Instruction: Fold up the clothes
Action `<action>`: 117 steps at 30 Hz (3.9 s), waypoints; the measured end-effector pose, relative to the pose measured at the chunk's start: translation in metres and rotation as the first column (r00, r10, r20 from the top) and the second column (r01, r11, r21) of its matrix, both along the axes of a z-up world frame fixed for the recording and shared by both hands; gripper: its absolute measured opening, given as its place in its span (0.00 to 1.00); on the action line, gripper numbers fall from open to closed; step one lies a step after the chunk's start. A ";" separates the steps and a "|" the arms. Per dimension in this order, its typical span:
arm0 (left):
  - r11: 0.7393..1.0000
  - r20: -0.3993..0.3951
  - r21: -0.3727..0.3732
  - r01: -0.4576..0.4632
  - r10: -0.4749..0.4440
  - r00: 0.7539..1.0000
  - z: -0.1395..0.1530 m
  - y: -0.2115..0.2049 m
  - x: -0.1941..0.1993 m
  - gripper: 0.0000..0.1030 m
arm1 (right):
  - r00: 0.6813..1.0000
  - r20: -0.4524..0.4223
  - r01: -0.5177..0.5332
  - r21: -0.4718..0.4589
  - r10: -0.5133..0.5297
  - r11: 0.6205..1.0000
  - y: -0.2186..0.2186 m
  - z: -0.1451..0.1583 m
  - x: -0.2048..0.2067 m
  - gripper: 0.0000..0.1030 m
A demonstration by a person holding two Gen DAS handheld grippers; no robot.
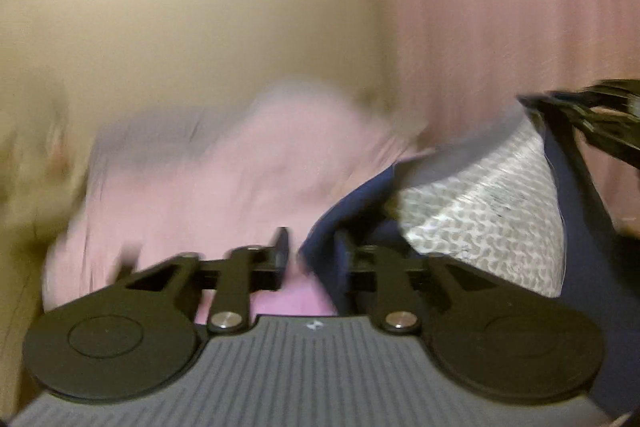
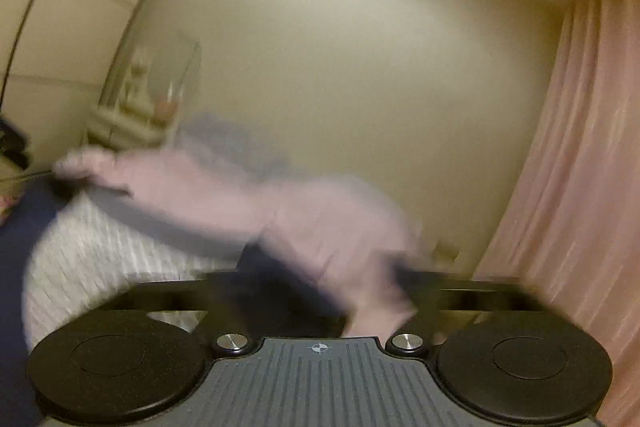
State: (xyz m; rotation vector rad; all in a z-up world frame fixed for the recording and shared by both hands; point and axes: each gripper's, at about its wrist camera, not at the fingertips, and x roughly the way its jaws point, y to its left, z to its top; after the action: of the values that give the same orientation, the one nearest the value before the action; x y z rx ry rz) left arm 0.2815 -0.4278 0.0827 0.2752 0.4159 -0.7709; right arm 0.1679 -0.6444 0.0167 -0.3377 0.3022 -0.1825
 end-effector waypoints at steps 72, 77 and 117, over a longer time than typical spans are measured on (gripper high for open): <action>0.991 -0.713 0.130 0.020 0.080 0.696 -0.306 0.226 -0.327 0.00 | 0.699 -0.714 0.432 0.471 0.044 0.769 -0.015 -0.213 -0.406 0.00; 0.987 -0.768 0.161 0.010 0.119 0.630 -0.317 0.239 -0.359 0.00 | 0.595 -0.803 0.471 0.383 0.034 0.795 -0.004 -0.250 -0.437 0.00; 0.988 -0.549 0.147 0.050 0.039 0.835 -0.363 0.050 -0.032 0.28 | 0.746 -0.650 0.115 0.342 0.146 0.933 -0.011 -0.259 -0.021 0.58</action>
State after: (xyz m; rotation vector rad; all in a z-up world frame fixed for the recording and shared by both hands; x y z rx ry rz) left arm 0.2499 -0.3780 -0.2806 0.1940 1.0296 -0.8196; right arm 0.1467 -0.6558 -0.2420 -0.0184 1.0424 0.0259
